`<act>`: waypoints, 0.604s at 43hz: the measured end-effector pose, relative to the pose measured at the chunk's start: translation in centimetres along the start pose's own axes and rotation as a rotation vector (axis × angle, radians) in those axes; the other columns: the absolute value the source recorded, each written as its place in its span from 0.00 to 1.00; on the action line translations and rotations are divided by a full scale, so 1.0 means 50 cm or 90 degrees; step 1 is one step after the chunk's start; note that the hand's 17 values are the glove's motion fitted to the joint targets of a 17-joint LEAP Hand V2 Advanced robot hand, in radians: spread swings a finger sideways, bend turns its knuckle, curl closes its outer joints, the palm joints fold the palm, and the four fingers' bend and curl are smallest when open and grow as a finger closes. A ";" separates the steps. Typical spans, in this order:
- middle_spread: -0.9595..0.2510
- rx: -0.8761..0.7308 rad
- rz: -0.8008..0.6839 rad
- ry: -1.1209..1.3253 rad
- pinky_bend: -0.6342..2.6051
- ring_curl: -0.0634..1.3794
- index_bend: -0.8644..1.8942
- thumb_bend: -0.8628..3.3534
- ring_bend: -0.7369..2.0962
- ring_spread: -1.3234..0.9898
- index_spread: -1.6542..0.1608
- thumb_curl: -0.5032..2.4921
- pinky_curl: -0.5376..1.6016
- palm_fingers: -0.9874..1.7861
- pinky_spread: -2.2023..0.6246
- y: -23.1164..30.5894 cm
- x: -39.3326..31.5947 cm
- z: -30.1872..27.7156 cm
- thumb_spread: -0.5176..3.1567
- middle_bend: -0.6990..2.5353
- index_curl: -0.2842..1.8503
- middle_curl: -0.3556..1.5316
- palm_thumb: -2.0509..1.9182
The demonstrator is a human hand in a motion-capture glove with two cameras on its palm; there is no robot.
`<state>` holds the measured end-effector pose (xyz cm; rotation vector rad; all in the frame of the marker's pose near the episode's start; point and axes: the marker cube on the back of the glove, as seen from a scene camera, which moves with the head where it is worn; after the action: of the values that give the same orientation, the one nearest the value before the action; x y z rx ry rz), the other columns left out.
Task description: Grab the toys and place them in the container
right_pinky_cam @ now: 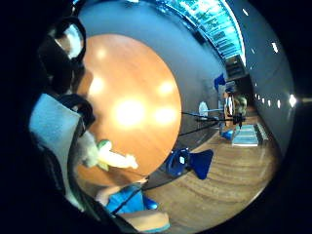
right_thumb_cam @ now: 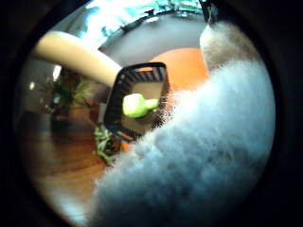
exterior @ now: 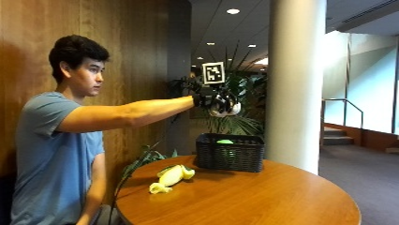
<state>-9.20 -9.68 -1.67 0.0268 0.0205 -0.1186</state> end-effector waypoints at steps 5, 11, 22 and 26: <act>0.67 0.007 -0.045 -0.005 0.64 0.44 0.37 0.30 0.69 0.37 0.74 0.48 0.47 0.50 0.65 0.005 -0.092 -0.017 0.43 0.27 0.25 0.47 0.69; 0.68 0.007 -0.136 0.029 0.64 0.45 0.37 0.30 0.68 0.37 0.74 0.50 0.47 0.50 0.65 0.008 -0.202 -0.007 0.42 0.27 0.25 0.48 0.68; 0.70 -0.034 -0.132 -0.008 0.64 0.46 0.37 0.30 0.68 0.38 0.74 0.52 0.47 0.49 0.65 -0.005 -0.215 0.090 0.42 0.27 0.26 0.49 0.67; 0.71 -0.051 -0.153 -0.003 0.64 0.46 0.37 0.29 0.68 0.38 0.74 0.53 0.47 0.47 0.65 -0.015 -0.241 0.126 0.42 0.27 0.26 0.50 0.67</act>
<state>-21.13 -9.16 4.88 -0.0554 0.0244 -0.3576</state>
